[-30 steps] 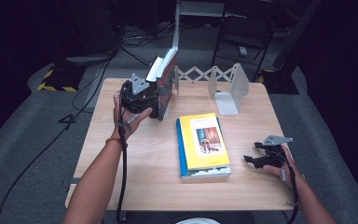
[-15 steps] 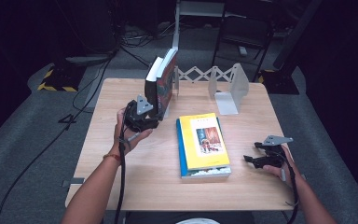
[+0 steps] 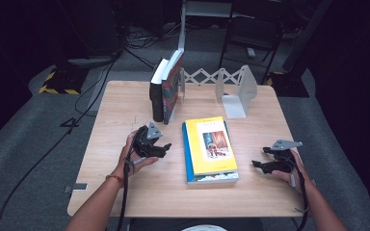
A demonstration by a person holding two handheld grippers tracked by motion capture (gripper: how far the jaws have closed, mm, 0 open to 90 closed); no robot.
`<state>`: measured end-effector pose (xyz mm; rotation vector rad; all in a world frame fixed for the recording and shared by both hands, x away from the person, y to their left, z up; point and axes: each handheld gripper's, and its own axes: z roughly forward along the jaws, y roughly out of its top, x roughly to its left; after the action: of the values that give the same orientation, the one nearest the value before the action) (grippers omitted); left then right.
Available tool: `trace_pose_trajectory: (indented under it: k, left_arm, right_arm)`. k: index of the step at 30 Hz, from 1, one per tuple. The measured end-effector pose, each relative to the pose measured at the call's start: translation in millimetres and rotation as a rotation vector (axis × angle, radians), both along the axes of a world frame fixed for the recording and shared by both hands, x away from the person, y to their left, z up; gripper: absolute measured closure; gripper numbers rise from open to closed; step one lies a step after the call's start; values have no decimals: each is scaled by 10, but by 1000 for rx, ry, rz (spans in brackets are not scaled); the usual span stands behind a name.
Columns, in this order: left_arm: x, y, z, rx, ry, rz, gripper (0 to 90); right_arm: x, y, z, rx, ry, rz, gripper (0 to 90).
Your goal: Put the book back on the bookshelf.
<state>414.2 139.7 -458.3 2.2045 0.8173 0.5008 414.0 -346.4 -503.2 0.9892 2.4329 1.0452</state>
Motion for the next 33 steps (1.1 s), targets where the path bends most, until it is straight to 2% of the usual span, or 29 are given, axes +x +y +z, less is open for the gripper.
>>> trace_pose_trajectory:
  k: [4,8,11,15,18,21,24,27,30,33]
  left_arm:
    - [-49,-20,-71,10,31,-29,243]
    - [-125,-46,-171,29,60,-60,210]
    - [-194,-64,-236,47,79,-77,197]
    - [-305,-57,-309,48,112,-104,187]
    - [-366,-43,-347,51,116,-109,181]
    - [-394,-30,-364,53,122,-118,179]
    - [-438,2,-383,30,125,-131,179]
    - [-463,18,-411,34,131,-128,180]
    - [-478,41,-412,31,136,-126,178]
    - [-463,76,-432,5,157,-129,176]
  right_arm:
    - [-7,9,13,-16,-3,5,178]
    - [-34,44,49,-28,12,24,191]
    - [-67,91,98,-7,8,48,200]
    - [-140,171,199,25,8,100,242]
    - [-195,224,246,44,31,170,262]
    - [-237,276,275,35,33,201,280]
    - [-302,358,328,32,23,241,295]
    - [-349,432,388,44,6,259,295]
    - [-397,511,488,73,-27,273,291]
    - [-423,583,563,85,-54,286,268]
